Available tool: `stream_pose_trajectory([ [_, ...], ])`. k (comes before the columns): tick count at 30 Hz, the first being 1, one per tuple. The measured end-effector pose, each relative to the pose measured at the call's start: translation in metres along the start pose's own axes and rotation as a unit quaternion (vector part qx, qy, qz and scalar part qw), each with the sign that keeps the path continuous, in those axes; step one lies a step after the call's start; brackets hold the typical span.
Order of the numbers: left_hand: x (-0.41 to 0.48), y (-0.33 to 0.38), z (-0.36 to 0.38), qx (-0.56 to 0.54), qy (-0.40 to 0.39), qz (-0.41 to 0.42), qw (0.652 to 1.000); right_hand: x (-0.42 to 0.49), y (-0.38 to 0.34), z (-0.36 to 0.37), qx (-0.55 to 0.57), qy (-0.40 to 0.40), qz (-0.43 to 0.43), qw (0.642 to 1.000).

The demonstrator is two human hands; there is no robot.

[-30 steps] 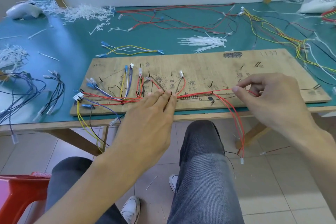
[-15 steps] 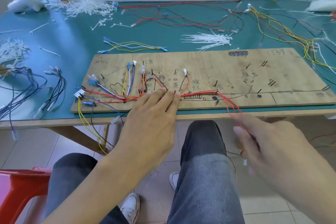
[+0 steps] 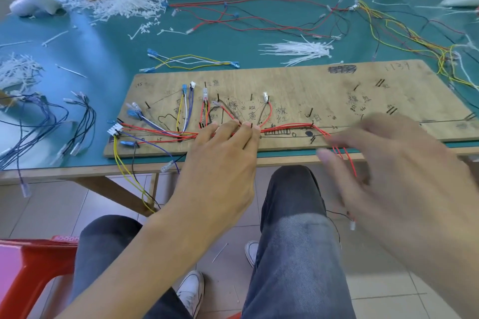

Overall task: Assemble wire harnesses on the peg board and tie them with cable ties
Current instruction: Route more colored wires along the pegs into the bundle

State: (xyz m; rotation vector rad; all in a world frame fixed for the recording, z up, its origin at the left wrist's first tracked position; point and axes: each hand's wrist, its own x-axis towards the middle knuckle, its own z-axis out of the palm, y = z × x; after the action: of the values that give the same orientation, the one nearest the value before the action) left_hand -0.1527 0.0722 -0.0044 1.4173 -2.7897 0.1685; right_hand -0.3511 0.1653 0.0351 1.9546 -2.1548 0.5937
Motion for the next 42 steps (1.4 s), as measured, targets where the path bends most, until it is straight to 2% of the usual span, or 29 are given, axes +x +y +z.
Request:
stream_pose_trajectory([
  [1,-0.001,0.001,0.0,0.003,0.0,-0.001,1.0,0.01,-0.003,0.008,0.009,-0.014,-0.001,1.0],
  [4,-0.004,0.003,-0.002,0.002,-0.003,-0.004,1.0,0.034,-0.019,0.03,-0.05,-0.169,-0.011,0.984],
  [6,-0.005,0.003,-0.002,-0.004,0.005,-0.006,1.0,0.031,-0.018,0.044,-0.088,-0.198,-0.015,0.976],
  [12,-0.012,0.013,0.006,-0.029,0.023,-0.024,0.999,0.006,-0.002,0.057,-0.054,-0.1,-0.048,0.992],
  [19,-0.034,0.012,0.003,-0.053,0.021,-0.02,0.998,0.008,0.003,0.07,0.002,-0.059,-0.041,0.997],
  [23,-0.06,-0.002,-0.01,-0.11,0.076,-0.024,0.991,0.012,0.003,0.075,0.024,-0.023,-0.038,0.999],
  [28,-0.092,-0.051,-0.006,-0.168,0.187,-0.092,0.964,0.013,-0.01,0.078,0.055,0.026,-0.027,0.998],
  [32,-0.096,-0.083,-0.003,-0.177,0.204,-0.125,0.955,0.01,-0.043,0.07,0.114,0.09,-0.08,0.986],
  [35,-0.091,-0.092,0.0,-0.176,0.2,-0.116,0.957,0.002,-0.067,0.072,0.176,0.085,-0.113,0.974],
  [37,-0.087,-0.091,0.001,-0.165,0.197,-0.089,0.962,0.009,-0.056,0.07,0.19,0.098,-0.093,0.972],
  [39,-0.083,-0.085,0.002,-0.155,0.2,-0.064,0.965,0.022,-0.027,0.064,0.175,0.114,-0.027,0.978],
  [42,-0.073,-0.068,0.002,-0.137,0.208,-0.027,0.968,0.031,0.015,0.056,0.149,0.059,0.034,0.986],
])
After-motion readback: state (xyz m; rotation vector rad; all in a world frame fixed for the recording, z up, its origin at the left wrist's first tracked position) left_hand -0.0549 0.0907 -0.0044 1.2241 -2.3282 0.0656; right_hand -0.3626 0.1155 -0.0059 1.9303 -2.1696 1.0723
